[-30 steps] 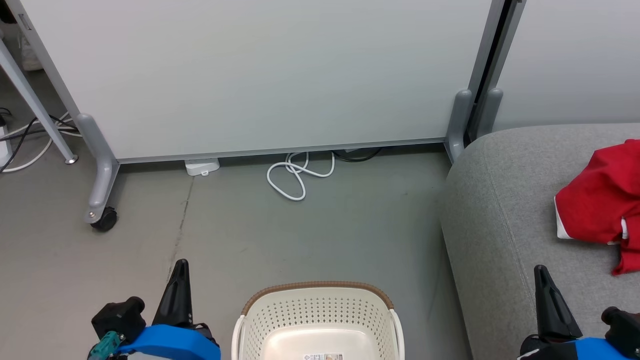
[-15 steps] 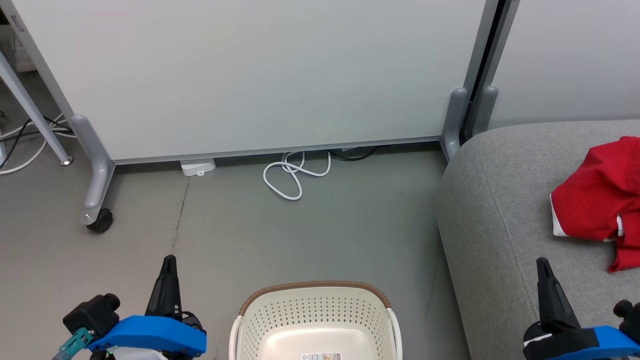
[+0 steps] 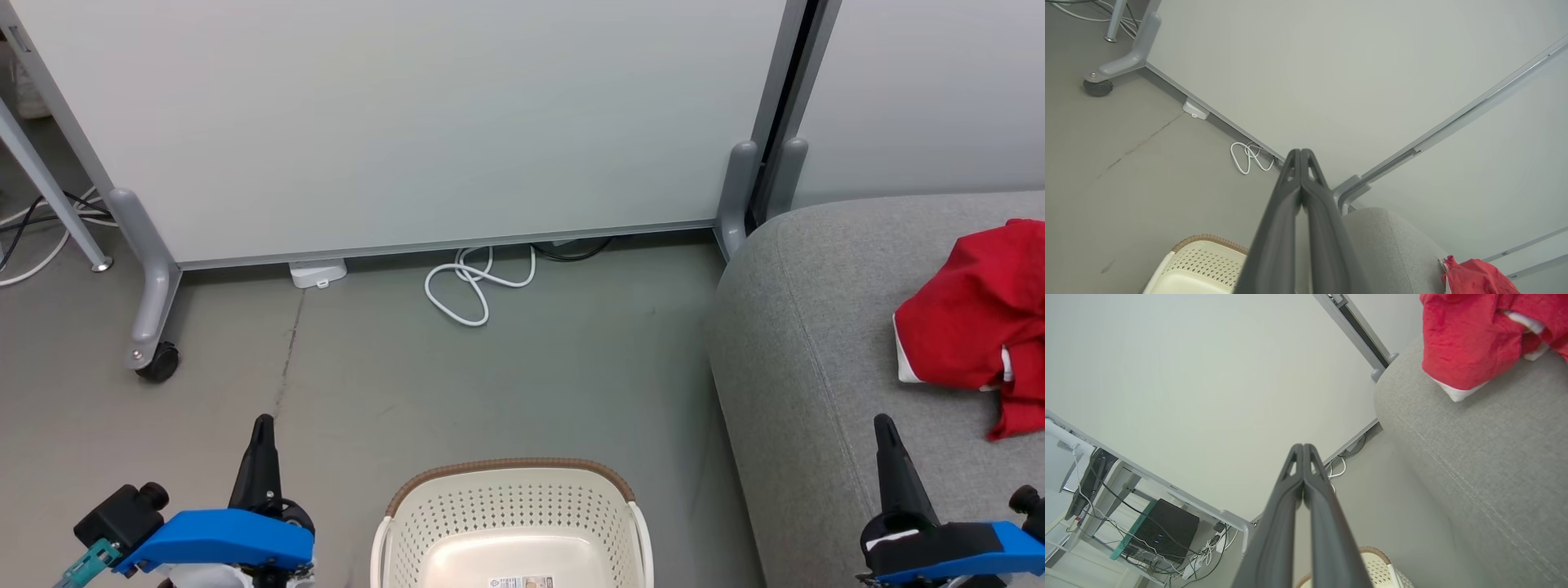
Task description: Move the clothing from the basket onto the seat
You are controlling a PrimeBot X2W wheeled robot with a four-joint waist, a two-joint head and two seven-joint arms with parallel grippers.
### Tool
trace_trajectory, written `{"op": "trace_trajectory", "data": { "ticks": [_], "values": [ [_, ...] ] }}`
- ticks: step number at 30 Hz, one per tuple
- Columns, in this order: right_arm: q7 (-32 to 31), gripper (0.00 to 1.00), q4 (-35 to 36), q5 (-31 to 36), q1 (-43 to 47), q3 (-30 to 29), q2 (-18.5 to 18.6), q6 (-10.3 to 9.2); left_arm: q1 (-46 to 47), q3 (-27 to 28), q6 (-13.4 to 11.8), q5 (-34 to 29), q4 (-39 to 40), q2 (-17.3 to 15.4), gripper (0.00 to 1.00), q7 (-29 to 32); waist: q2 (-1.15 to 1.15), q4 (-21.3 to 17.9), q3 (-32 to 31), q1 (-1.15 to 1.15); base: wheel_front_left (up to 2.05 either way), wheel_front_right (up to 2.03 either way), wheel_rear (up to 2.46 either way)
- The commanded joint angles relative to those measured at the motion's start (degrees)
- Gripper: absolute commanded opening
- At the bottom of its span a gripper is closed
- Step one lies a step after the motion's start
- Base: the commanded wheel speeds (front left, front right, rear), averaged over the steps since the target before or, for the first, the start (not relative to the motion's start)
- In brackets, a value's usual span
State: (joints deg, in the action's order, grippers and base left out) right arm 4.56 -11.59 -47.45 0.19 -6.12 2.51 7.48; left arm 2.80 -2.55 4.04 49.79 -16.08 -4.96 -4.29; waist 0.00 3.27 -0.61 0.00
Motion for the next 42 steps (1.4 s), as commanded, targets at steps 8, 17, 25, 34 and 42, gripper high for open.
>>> {"op": "trace_trajectory", "data": {
  "ticks": [8, 17, 25, 34, 42],
  "values": [
    [-1.6, 0.0, 0.17, -6.6, -2.19, -0.25, 0.38, 0.02, 2.08, 1.59, 0.67, 6.19, 1.06, 0.3, 0.0, 1.53, 0.0, -0.3, 0.07, 0.0, 0.0, 0.0, 0.0],
    [-3.12, 0.0, -0.27, -12.73, -3.05, -0.29, 0.41, 0.02, 2.44, 2.88, 1.13, 12.02, 1.25, 0.56, 0.0, 3.04, 0.0, -0.67, 0.16, 0.0, 0.0, 0.0, 0.0],
    [-4.46, 0.0, -0.62, -17.82, -3.61, -0.33, 0.44, 0.02, 2.71, 3.81, 1.58, 16.79, 1.38, 0.8, 0.0, 4.28, 0.0, -0.99, 0.23, 0.0, 0.0, 0.0, 0.0],
    [-5.73, 0.0, -0.97, -23.04, -4.22, -0.35, 0.46, 0.02, 2.9, 4.97, 1.94, 21.81, 1.51, 1.02, 0.0, 5.61, 0.0, -1.35, 0.32, 0.0, 0.0, 0.0, 0.0],
    [-6.86, 0.0, -1.25, -27.37, -4.81, -0.38, 0.48, 0.02, 3.04, 5.76, 2.29, 25.89, 1.66, 1.25, 0.0, 6.67, 0.0, -1.67, 0.39, 0.0, 0.0, 0.0, 0.0]
  ]
}}
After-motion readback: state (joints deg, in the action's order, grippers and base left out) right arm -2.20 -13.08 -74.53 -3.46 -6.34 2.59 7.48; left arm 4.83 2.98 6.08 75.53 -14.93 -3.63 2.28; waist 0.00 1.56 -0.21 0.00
